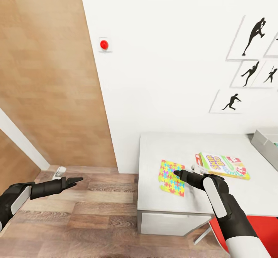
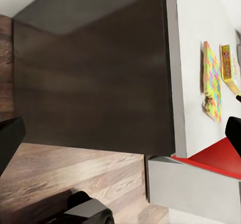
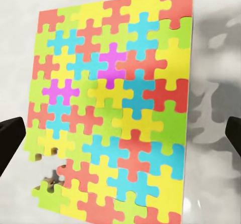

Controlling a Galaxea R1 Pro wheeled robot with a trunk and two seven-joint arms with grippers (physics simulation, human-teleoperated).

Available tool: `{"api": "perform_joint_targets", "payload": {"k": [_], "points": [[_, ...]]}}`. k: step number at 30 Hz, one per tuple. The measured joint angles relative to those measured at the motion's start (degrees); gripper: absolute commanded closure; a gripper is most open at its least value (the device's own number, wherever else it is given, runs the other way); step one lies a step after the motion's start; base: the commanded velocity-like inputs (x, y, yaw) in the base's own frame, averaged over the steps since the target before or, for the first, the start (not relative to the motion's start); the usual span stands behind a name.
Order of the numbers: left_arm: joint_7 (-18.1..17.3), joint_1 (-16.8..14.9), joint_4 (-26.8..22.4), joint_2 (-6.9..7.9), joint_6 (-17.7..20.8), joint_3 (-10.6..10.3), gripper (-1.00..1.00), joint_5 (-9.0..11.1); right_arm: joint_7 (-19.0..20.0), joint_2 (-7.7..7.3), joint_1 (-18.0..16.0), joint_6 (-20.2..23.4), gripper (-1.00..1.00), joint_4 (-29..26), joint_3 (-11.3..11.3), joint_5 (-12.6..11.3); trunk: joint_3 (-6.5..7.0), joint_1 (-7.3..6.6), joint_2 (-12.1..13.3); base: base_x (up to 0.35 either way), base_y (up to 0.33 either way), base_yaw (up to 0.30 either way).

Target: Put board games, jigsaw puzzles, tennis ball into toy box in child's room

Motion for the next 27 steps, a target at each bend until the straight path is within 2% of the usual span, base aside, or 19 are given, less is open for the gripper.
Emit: {"api": "perform_joint_targets", "payload": {"k": [27], "points": [[0.06, 0.00, 0.00, -0.06, 0.00, 0.01, -1.00, 0.00, 0.00, 0.00, 0.00, 0.00, -1.00, 0.00, 0.00, 0.00, -2.55, 0.00, 0.00, 0.000, 0.000, 0.000]]}}
